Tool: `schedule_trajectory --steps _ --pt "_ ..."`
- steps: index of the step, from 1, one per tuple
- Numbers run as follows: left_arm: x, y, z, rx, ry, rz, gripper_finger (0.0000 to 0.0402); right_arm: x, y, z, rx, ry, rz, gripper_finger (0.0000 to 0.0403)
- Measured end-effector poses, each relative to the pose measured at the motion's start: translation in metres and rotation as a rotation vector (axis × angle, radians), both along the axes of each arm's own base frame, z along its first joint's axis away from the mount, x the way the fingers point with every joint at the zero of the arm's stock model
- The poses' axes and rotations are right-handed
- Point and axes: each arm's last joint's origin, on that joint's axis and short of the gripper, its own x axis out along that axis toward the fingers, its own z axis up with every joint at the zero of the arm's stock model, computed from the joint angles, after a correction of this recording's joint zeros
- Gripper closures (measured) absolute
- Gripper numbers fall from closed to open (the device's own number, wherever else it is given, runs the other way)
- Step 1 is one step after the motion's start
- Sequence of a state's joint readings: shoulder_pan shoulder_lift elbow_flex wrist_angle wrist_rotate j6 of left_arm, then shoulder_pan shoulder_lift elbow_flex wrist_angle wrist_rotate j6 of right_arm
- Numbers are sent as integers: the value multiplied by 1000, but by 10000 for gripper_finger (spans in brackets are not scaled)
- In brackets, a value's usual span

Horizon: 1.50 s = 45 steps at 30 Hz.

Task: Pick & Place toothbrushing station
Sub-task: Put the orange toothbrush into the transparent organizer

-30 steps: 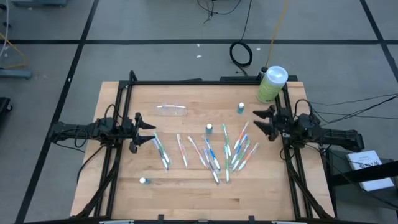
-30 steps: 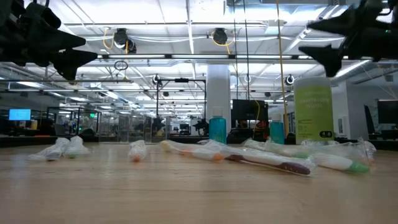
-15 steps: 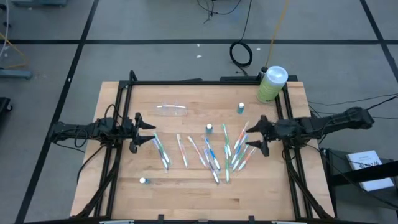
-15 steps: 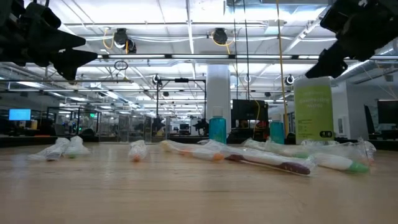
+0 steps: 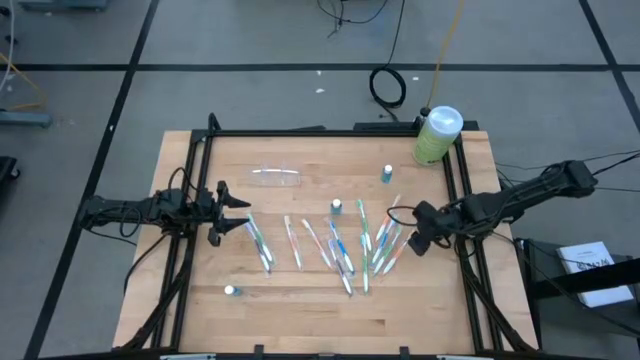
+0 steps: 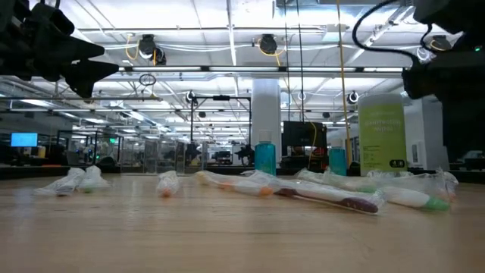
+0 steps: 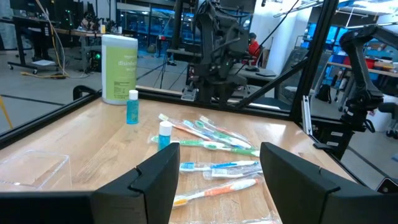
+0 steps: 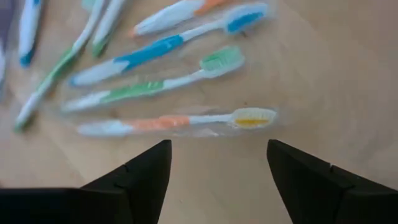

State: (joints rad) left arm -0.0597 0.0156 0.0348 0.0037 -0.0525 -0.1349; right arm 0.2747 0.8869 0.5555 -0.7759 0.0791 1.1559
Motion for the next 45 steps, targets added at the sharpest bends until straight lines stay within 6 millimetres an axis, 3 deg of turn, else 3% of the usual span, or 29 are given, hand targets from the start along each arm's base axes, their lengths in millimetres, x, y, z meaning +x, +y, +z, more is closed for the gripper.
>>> schedule_trajectory --steps 11,23,31,45 --pt "0 0 0 0 0 0 172 2 -10 -21 98 68 -371 149" --pt "0 0 0 0 0 0 172 -3 -12 -53 84 136 -472 149" --pt "0 0 0 0 1 0 172 -4 -12 -54 74 141 -493 151" --pt "0 0 0 0 0 0 172 -7 -13 -55 60 166 -494 246"
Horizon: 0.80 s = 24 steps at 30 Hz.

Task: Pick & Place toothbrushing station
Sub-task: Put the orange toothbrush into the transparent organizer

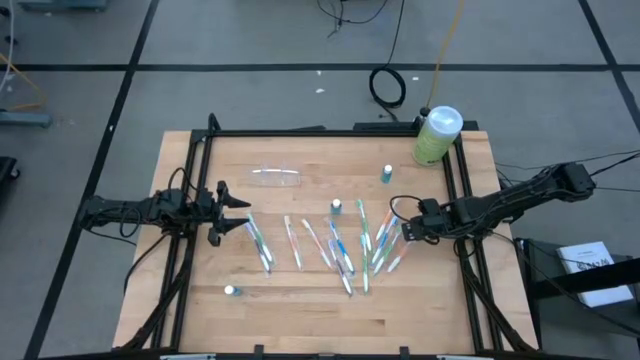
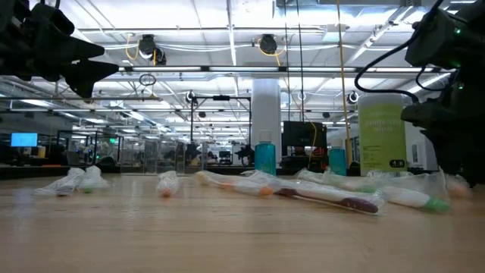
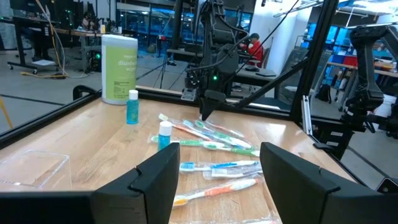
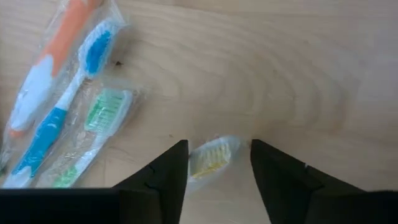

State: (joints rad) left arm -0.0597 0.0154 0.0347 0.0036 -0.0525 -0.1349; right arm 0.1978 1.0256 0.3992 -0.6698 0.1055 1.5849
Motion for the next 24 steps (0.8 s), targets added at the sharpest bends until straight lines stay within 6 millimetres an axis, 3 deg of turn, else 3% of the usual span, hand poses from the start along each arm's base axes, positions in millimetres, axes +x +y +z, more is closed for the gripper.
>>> schedule_trajectory --steps 17,24 --pt "0 0 0 0 0 0 172 0 -1 1 -58 -14 56 321" --pt "0 0 0 0 0 0 172 2 -3 9 -128 -133 108 367"
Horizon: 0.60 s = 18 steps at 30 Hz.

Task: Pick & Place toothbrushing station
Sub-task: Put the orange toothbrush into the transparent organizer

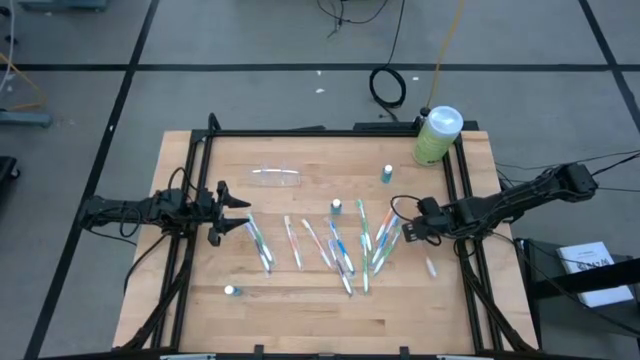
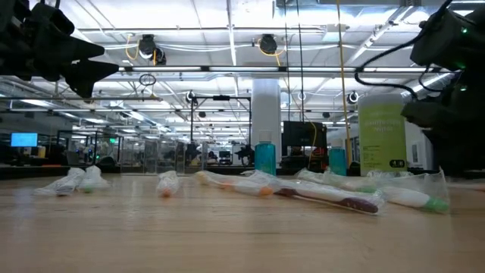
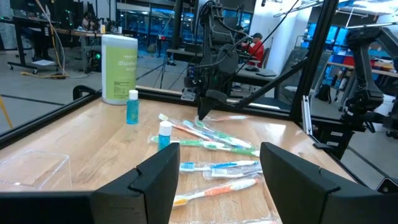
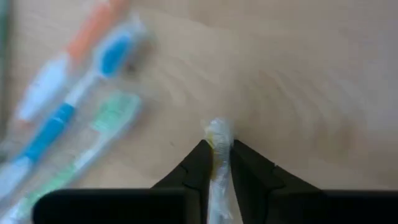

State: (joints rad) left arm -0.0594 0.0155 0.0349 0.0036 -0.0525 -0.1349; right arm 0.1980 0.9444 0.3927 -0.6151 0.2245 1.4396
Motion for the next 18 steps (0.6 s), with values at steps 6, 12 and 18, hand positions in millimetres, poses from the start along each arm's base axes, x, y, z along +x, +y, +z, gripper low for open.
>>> schedule_trajectory --steps 6,12,18 --pt "0 0 0 0 0 0 172 10 0 15 -86 -203 84 392" --pt "0 0 0 0 0 0 172 22 2 31 -132 -406 162 397" --pt "0 0 0 0 0 0 172 37 5 51 -219 -636 272 402"
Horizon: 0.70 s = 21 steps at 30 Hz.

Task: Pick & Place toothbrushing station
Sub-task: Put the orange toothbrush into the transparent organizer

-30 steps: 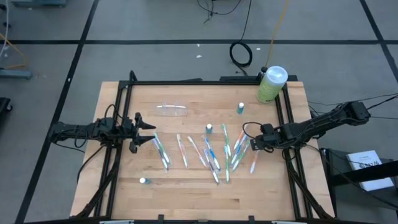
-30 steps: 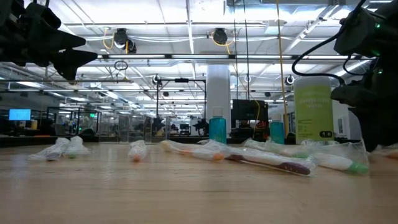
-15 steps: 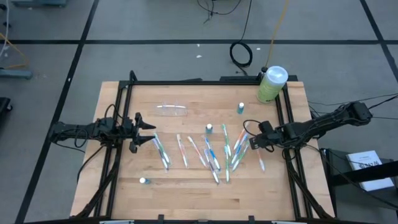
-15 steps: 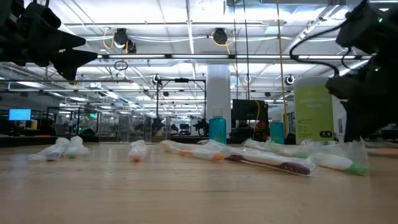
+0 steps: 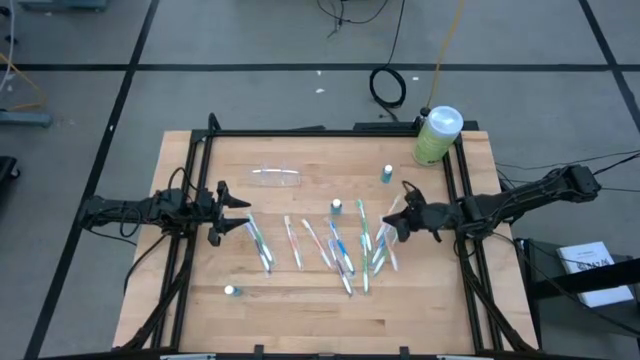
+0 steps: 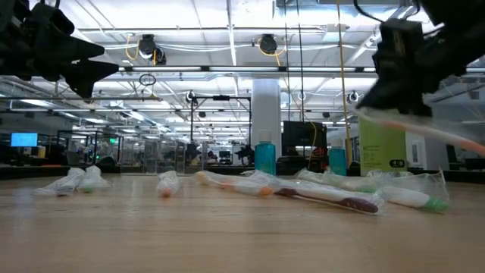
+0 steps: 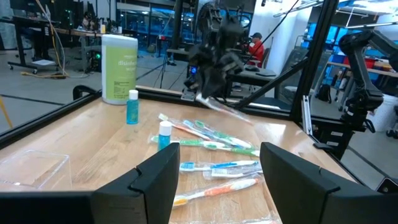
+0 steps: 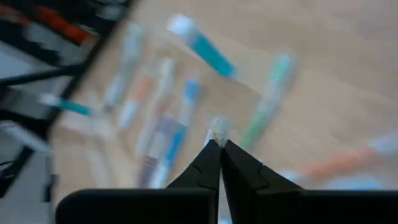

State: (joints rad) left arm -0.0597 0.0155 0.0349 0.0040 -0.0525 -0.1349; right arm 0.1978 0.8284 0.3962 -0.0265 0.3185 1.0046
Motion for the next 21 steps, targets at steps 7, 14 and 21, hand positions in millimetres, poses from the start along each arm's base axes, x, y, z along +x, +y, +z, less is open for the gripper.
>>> schedule_trajectory --steps 7,14,21 --pt "0 0 0 0 1 0 172 14 1 23 -253 -227 115 402" --pt "0 0 0 0 1 0 172 31 4 33 -598 -356 198 403" --pt "0 0 0 0 1 0 172 53 -1 36 -898 -491 140 403"
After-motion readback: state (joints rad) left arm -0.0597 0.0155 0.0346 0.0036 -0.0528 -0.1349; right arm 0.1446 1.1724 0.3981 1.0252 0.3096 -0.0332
